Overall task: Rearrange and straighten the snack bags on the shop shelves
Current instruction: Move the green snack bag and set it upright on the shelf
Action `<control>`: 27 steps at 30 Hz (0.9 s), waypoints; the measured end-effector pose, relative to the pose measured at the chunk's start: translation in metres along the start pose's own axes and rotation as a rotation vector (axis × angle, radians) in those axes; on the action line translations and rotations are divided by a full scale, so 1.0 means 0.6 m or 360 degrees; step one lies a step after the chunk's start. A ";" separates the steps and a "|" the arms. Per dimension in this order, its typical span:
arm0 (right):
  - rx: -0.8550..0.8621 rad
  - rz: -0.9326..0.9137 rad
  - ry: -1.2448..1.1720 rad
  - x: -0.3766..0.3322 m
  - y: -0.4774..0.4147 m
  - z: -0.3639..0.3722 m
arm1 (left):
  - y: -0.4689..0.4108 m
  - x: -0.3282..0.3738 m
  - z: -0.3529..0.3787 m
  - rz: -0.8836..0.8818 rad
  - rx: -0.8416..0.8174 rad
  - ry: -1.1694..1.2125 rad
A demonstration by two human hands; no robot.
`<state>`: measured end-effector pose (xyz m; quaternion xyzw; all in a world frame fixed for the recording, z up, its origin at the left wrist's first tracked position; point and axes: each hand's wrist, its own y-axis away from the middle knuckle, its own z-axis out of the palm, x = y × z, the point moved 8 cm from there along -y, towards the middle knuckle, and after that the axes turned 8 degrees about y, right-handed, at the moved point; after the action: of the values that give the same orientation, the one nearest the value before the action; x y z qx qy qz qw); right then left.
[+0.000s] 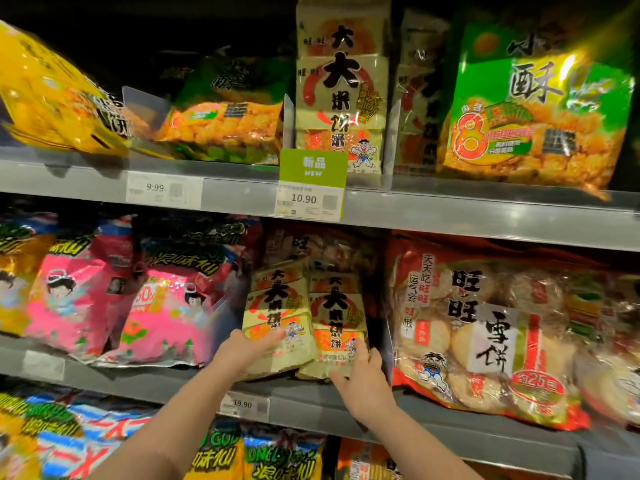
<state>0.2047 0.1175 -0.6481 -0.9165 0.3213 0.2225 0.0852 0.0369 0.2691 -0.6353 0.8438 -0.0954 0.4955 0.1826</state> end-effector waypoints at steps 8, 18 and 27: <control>0.0145 -0.0059 -0.0098 -0.008 0.014 -0.020 | 0.032 0.035 0.025 0.0018 -0.0260 0.0709; 0.0211 -0.0369 -0.1014 -0.070 0.060 -0.112 | 0.138 0.073 -0.008 0.0458 -0.0251 0.0698; 0.0154 -0.0557 -0.1114 -0.115 0.118 -0.129 | 0.254 0.032 -0.065 0.0641 -0.0030 0.0654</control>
<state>0.1396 0.0777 -0.5486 -0.8211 0.1218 0.4881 0.2695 -0.0373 0.1459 -0.5687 0.6879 -0.2267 0.6816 0.1039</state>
